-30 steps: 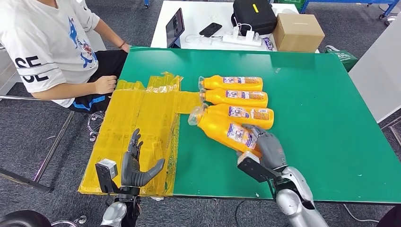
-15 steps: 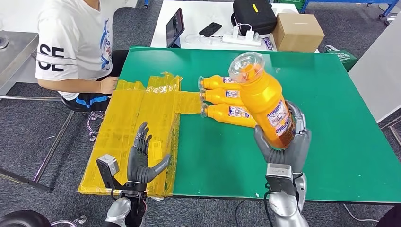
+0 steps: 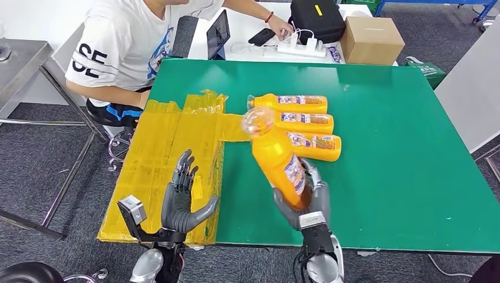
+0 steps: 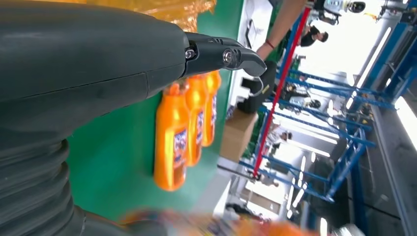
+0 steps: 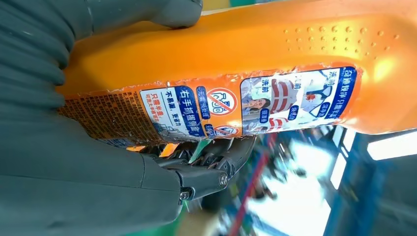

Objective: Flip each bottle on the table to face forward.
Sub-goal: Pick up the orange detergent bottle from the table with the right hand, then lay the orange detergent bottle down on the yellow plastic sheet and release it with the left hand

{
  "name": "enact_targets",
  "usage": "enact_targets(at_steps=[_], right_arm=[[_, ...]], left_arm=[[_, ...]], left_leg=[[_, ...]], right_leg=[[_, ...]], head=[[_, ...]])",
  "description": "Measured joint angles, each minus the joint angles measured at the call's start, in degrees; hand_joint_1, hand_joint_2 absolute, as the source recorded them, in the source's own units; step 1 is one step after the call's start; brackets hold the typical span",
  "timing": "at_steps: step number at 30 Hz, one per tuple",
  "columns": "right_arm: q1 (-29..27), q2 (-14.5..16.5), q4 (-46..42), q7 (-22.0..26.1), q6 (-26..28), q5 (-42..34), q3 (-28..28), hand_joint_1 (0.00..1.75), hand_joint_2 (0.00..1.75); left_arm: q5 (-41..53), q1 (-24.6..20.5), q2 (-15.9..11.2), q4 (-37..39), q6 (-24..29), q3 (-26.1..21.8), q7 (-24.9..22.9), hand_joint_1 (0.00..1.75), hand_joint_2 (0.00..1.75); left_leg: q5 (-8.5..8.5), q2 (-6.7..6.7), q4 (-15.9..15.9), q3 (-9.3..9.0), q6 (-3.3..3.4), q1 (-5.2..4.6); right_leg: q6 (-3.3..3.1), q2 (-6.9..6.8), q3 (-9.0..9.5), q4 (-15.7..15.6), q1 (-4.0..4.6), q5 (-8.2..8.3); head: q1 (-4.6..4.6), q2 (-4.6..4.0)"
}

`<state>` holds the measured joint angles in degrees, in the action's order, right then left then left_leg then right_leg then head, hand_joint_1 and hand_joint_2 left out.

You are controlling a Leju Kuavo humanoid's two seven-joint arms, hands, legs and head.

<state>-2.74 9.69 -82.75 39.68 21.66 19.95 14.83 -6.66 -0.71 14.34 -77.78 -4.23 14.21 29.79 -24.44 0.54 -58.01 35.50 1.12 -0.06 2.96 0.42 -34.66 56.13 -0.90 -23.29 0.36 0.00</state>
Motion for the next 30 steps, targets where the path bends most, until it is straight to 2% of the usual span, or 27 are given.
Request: enact_targets(at_steps=[7, 17, 30], right_arm=[[0.32, 1.40, 8.69, 0.04, -1.91, -1.36, 5.52, 1.75, 1.75], [1.59, 2.08, 13.85, 0.08, -3.40, -0.44, 8.09, 1.75, 1.75], [6.30, 3.99, 22.94, 0.44, 2.01, 6.84, 14.43, 1.75, 1.75]], left_arm=[[-0.97, 0.54, -0.11, -1.05, -1.79, 0.96, -0.76, 0.00, 1.75], [-1.34, 0.73, -0.13, -1.08, -2.31, 1.13, -1.56, 0.00, 1.75], [-0.71, 0.20, -0.98, 2.08, -3.89, 2.49, -4.29, 0.00, 1.75]], left_leg=[[0.00, 0.00, 0.00, 0.01, 0.00, 0.00], [0.00, -0.01, 0.00, 0.01, 0.00, -0.01], [0.01, 0.00, 0.00, 0.00, 0.00, 0.01]], right_leg=[[-0.01, 0.00, -0.01, 0.00, 0.00, -0.01], [0.00, 0.00, -0.01, 0.00, -0.01, 0.00], [-0.01, 0.00, -0.03, 0.00, 0.00, 0.00]], head=[[-0.01, 0.00], [0.00, 0.00], [0.01, 0.00]])
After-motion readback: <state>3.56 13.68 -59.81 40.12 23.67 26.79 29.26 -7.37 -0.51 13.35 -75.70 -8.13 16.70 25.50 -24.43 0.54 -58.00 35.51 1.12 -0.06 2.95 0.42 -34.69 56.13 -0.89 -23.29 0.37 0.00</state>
